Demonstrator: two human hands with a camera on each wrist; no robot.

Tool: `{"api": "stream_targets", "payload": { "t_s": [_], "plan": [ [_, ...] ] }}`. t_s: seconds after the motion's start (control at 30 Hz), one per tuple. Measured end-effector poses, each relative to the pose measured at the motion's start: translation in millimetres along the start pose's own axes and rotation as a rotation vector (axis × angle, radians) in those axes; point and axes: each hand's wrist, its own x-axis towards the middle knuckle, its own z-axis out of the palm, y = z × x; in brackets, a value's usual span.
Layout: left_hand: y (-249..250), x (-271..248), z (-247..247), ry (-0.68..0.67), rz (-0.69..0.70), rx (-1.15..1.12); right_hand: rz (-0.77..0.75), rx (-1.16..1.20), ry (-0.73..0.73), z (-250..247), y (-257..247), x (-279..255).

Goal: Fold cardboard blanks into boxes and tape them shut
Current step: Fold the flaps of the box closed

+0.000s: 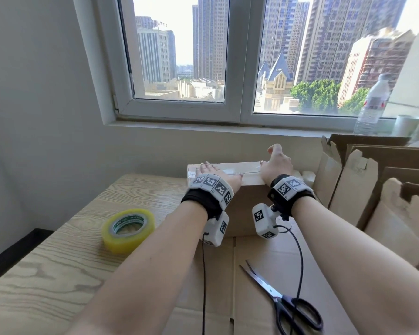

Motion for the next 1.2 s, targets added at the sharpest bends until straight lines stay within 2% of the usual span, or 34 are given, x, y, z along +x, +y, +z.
{"api": "stream_targets", "payload": {
  "t_s": [0.2,0.47,0.6,0.77,0.9,1.03,1.2],
  "plan": [
    [28.7,10.6,10.9,-0.011,0.095,-0.054,0.024,0.048,0.032,0.4,2.5,1.0],
    [25.0,10.2,10.2,0.014,0.143,-0.031,0.112,0.283,0.136,-7.7,10.4,-1.1],
    [26.0,7.7,7.7,0.000,0.175,-0.006,0.107,0.253,0.118,-12.2,19.7,-1.6],
    [26.3,6.0,9.4,0.003,0.331,0.039,0.130,0.237,0.129,-13.3,22.6,0.7],
    [23.2,2.0,9.7,0.022,0.371,0.035,0.072,0.225,0.191,-12.4,23.5,-4.8],
    [23.1,-2.4,12.1,0.097,0.418,0.085,0.007,0.148,0.250,-7.6,23.9,-9.9],
    [23.5,-4.7,11.7,0.092,0.478,0.085,0.065,0.117,0.235,-6.9,27.3,-8.3]
  ]
}}
